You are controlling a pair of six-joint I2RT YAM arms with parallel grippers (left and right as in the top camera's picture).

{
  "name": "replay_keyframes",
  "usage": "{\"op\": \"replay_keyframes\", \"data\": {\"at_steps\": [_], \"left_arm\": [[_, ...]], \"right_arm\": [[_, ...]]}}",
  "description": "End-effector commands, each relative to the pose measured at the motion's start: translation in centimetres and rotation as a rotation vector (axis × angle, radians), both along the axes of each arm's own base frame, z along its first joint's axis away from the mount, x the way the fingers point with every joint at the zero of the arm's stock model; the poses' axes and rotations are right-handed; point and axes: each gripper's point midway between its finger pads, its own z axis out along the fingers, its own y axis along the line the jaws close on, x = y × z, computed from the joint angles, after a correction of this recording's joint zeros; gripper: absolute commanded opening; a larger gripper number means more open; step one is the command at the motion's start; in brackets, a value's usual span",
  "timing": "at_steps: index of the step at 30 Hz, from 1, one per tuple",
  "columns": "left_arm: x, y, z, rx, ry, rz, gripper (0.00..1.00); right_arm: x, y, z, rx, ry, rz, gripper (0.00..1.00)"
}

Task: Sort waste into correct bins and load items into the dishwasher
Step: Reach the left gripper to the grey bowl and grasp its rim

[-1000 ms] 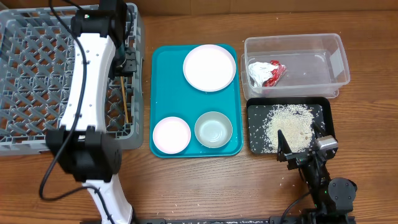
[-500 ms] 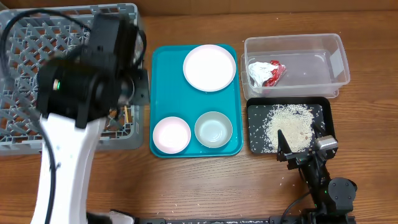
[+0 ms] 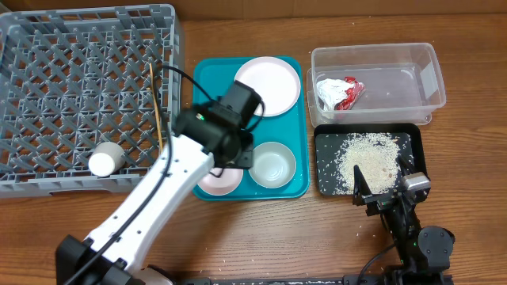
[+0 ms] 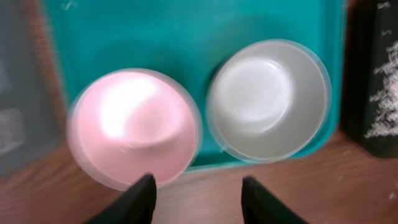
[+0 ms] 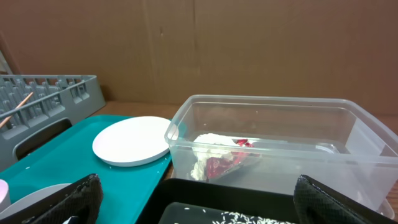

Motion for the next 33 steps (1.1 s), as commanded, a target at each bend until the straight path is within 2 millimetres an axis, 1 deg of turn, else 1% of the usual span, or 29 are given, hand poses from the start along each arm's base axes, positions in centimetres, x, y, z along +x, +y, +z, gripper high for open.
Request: {"op": "replay_keyframes", "data": {"at_steps": [1,4,6,7,8,10,12,14,15,17,18,20,21,22,23,25,26,28,30,32,33], "left_arm": [[0.2,-2.6,-1.9,-0.075,-0.043,-0.097,0.5],[1.9,-2.1,-3.1,-0.025,-0.121,-0.078,0.51],[2.5,-1.3,-4.2,0.027,-0.126,-0.06,0.49],[2.6,-1.0,-4.9,0.051,-0.118,-0.06,0.47],[2.9,-0.9,-6.1,0.081,-0.101,-0.059,0.47],[3.3,-1.4,-7.3,0.084,-0.091,-0.09,0.47],[3.8,-2.9,-9.0,0.055,-0.073,-0.177,0.46],[3.9,-3.9,-10.3,0.025,-0.053,-0.223,0.43],[3.9,-4.0,-10.9,0.027,-0.041,-0.229,0.43],[3.7,-3.6,-12.1,0.051,-0.015,-0.22,0.36],[3.5,-3.4,-13.0,0.065,0.011,-0.206,0.34],[3.3,-3.3,-13.5,0.068,0.026,-0.192,0.27],[3.3,-3.3,-13.6,0.065,0.033,-0.183,0.22],[3.2,-3.5,-13.6,0.056,0.037,-0.18,0.11],[3.2,-3.7,-13.2,0.041,0.038,-0.182,0.04],[3.5,-4.3,-12.0,0.008,0.031,-0.181,0.04],[3.9,-4.5,-10.9,-0.01,0.023,-0.177,0.04],[4.8,-4.7,-8.2,-0.039,0.004,-0.163,0.04],[5.8,-4.0,-4.6,-0.036,-0.033,-0.14,0.04],[6.8,-2.2,-0.8,0.019,-0.087,-0.098,0.04],[7.4,1.3,3.0,0.148,-0.152,-0.034,0.04]], "right_arm": [[0.0,-0.1,-0.1,0.003,-0.007,-0.005,1.0],[0.0,-0.1,-0.1,0.003,-0.007,-0.005,1.0],[0.0,-0.1,-0.1,0.003,-0.007,-0.005,1.0],[0.0,-0.1,-0.1,0.003,-0.007,-0.005,1.0],[0.0,-0.1,-0.1,0.003,-0.007,-0.005,1.0],[0.0,-0.1,-0.1,0.003,-0.007,-0.005,1.0],[0.0,-0.1,-0.1,0.003,-0.007,-0.005,1.0],[0.0,-0.1,-0.1,0.003,-0.007,-0.005,1.0],[0.0,-0.1,-0.1,0.003,-0.007,-0.005,1.0],[0.0,-0.1,-0.1,0.003,-0.007,-0.005,1.0],[0.0,-0.1,-0.1,0.003,-0.007,-0.005,1.0],[0.0,-0.1,-0.1,0.003,-0.007,-0.005,1.0],[0.0,-0.1,-0.1,0.003,-0.007,-0.005,1.0],[0.0,-0.1,-0.1,0.003,-0.007,-0.005,1.0],[0.0,-0.1,-0.1,0.003,-0.007,-0.005,1.0],[0.0,-0.1,-0.1,0.003,-0.007,-0.005,1.0],[0.0,-0.1,-0.1,0.003,-0.007,-0.005,1.0],[0.0,-0.1,-0.1,0.003,-0.007,-0.005,1.0],[0.0,-0.1,-0.1,0.003,-0.007,-0.005,1.0],[0.0,-0.1,-0.1,0.003,-0.007,-0.005,1.0],[0.0,-0.1,-0.1,0.003,-0.007,-0.005,1.0]]}}
